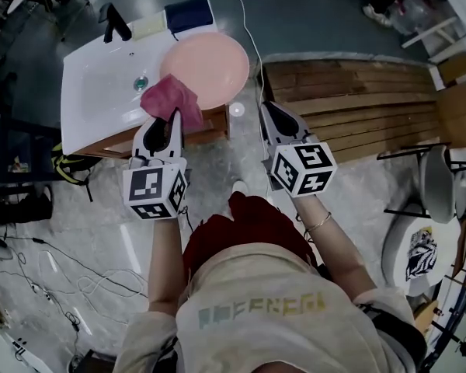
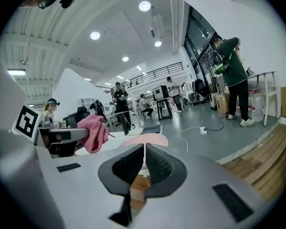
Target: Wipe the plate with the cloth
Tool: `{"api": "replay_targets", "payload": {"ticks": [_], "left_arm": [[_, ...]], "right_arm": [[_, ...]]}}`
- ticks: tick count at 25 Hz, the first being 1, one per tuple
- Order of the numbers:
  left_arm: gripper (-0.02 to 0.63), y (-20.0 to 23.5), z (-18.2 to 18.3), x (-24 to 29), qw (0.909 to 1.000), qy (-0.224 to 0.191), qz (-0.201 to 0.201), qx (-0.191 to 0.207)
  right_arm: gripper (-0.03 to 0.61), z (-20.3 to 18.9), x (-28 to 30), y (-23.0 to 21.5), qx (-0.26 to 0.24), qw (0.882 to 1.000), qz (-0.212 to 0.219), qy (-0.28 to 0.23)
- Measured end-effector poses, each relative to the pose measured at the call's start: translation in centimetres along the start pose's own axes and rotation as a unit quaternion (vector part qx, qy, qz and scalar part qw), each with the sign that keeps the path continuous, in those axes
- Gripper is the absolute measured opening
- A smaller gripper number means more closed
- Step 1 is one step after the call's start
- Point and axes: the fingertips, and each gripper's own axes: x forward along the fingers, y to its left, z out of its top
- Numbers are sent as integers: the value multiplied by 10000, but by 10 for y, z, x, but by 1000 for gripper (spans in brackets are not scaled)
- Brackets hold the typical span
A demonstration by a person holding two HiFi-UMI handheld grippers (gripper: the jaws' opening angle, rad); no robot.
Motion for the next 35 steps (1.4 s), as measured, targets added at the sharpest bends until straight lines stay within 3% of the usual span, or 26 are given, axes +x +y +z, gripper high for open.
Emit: {"api": "replay_targets", "payload": {"ticks": [18, 27, 35], "left_arm": [[66, 23, 19, 81, 9998, 134, 1, 141], [66, 48, 27, 141, 9989, 164, -417, 103], [66, 69, 26, 193, 9952, 301, -925, 57]], "right_arm": [[39, 10, 75, -47, 127, 9992, -162, 351], [40, 13, 124, -58, 128, 9973, -316, 645], [41, 4, 162, -69, 458, 9933, -614, 868]]}}
